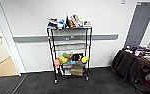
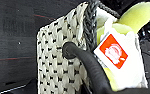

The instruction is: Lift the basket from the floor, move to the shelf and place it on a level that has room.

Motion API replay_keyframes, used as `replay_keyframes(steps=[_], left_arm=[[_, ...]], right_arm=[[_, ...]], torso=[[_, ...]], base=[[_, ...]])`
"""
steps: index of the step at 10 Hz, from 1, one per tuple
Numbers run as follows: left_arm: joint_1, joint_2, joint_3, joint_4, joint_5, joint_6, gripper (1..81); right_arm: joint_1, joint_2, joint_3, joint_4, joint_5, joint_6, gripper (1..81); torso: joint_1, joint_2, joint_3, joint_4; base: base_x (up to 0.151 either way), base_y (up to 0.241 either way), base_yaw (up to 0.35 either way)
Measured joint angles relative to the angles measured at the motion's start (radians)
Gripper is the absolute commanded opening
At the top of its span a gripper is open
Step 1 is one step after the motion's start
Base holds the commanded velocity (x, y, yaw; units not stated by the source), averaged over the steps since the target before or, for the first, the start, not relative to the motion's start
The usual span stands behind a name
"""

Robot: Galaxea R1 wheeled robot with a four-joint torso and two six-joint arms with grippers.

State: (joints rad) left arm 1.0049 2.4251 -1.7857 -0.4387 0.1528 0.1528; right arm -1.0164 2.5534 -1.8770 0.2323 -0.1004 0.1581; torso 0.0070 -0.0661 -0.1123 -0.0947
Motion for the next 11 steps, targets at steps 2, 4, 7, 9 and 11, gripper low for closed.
replay_keyframes(steps=[2,4,7,9,11], left_arm=[[0.001,-0.009,0.000,0.001,0.001,0.007,1.0],[0.008,-0.008,0.000,0.001,-0.005,0.008,1.0],[0.016,-0.005,0.000,0.002,0.000,0.008,1.0],[0.003,-0.004,0.000,0.002,-0.025,0.019,1.0],[0.010,-0.004,0.000,0.002,-0.009,0.017,1.0]], right_arm=[[0.000,0.001,0.000,0.000,-0.001,0.000,1.0],[0.001,0.003,-0.001,0.000,-0.003,0.000,1.0],[-0.003,0.003,-0.002,-0.001,-0.015,0.001,1.0],[0.009,0.002,-0.003,-0.001,0.006,0.000,1.0],[0.005,0.002,-0.003,-0.001,-0.007,0.000,1.0]], torso=[[0.000,0.000,0.000,0.000],[0.000,0.000,0.000,0.000],[-0.002,0.000,0.000,0.000],[-0.002,-0.001,0.000,0.000],[-0.002,-0.001,0.000,0.000]], base=[[0.000,0.000,0.000],[0.085,0.000,0.000],[0.125,0.000,0.000],[0.133,0.000,0.000],[0.133,0.000,0.000]])
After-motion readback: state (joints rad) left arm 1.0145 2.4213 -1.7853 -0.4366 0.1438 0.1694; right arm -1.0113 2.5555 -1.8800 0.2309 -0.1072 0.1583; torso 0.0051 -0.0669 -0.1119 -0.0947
